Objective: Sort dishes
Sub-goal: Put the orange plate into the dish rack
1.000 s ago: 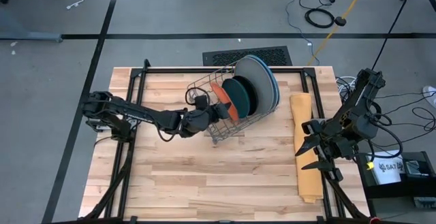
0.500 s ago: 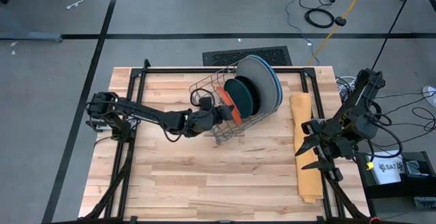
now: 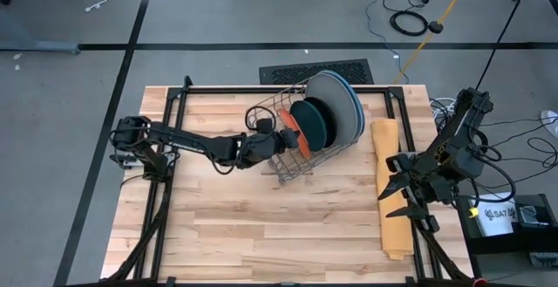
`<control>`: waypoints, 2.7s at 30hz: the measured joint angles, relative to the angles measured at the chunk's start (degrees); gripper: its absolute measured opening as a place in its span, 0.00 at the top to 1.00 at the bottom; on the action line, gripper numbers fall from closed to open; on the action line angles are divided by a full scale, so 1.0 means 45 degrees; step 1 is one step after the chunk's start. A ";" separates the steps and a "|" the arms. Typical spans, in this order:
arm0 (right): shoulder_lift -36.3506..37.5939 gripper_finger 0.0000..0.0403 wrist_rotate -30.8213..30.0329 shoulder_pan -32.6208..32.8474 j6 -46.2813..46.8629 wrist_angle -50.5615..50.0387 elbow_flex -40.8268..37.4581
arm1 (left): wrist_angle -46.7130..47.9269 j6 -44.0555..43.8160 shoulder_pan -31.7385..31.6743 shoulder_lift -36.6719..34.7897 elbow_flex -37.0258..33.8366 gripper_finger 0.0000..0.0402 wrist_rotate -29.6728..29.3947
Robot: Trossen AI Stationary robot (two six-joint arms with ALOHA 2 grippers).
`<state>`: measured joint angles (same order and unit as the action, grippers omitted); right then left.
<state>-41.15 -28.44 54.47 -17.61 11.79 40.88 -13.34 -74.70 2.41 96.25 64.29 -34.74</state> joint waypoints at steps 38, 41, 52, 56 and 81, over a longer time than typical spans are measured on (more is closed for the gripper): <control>0.0000 0.54 0.0003 0.0003 -0.0021 -0.0191 0.0000 | -0.0288 0.1676 0.0223 -0.0767 -0.0005 0.48 0.0128; -0.0002 0.54 0.0003 0.0003 -0.0031 -0.0186 0.0000 | 0.0572 0.1676 0.0185 -0.0767 -0.0005 0.48 0.0311; -0.0003 0.54 0.0003 0.0003 -0.0005 -0.0083 0.0000 | 0.1078 0.2108 -0.0126 -0.0763 -0.0005 0.48 0.0756; -0.0005 0.54 0.0003 0.0003 -0.0005 -0.0078 0.0000 | 0.1075 0.2118 -0.0116 -0.0763 -0.0005 0.57 0.1024; -0.0005 0.54 0.0003 0.0003 -0.0004 0.0000 0.0000 | -0.1010 0.4947 -0.0214 -0.0748 0.0000 0.99 0.1477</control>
<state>-41.17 -28.42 54.48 -17.63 11.79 40.88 -17.89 -52.44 1.45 92.88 64.29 -28.10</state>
